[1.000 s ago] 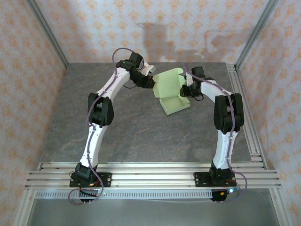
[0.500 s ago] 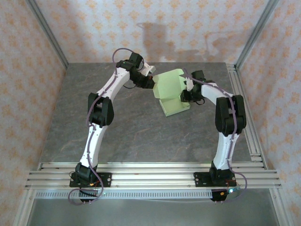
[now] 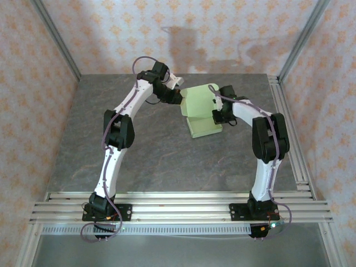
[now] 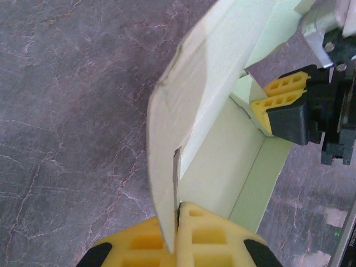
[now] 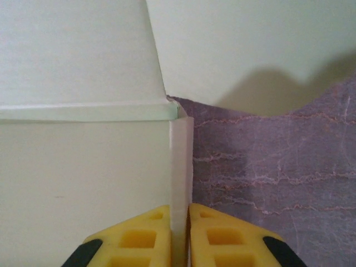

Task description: Fold the paper box

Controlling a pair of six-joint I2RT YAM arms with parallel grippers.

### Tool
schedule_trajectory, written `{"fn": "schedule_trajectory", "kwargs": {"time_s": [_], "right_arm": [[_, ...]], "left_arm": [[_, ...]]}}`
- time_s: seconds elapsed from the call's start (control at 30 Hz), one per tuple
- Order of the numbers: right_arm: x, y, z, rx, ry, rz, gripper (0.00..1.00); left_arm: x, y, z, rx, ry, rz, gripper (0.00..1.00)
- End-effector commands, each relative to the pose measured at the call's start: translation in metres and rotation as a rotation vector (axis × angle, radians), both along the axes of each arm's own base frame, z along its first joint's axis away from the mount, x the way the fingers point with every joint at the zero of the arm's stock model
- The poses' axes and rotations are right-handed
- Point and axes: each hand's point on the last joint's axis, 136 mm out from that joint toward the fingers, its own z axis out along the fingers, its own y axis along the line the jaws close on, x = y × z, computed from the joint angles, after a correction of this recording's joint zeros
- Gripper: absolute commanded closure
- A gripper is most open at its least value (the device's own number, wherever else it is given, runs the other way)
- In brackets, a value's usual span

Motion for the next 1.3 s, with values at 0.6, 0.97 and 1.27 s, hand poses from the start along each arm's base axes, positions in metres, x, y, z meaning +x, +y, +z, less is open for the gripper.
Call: {"fn": "schedule_trajectory", "kwargs": {"time_s": [0.6,0.97,1.27], "right_arm": [[-0.038,0.004,-0.028,-0.429,0.008,-0.057,0.92],[-0.023,0.042,0.035,-0.108,-0.136,-0.021,0.59],[-0.027,0.026,0.071,0.032,-0.189,-0.014,0.27]], "left_arm": [[-0.005,-0.001,0.015,-0.033,-0.007,-0.022,1.00],[-0.012,0.004,0.009,0.005,-0.015,-0.055,1.00],[-0.027,0.008,0.010,0.034,-0.053,-0.163,1.00]]}}
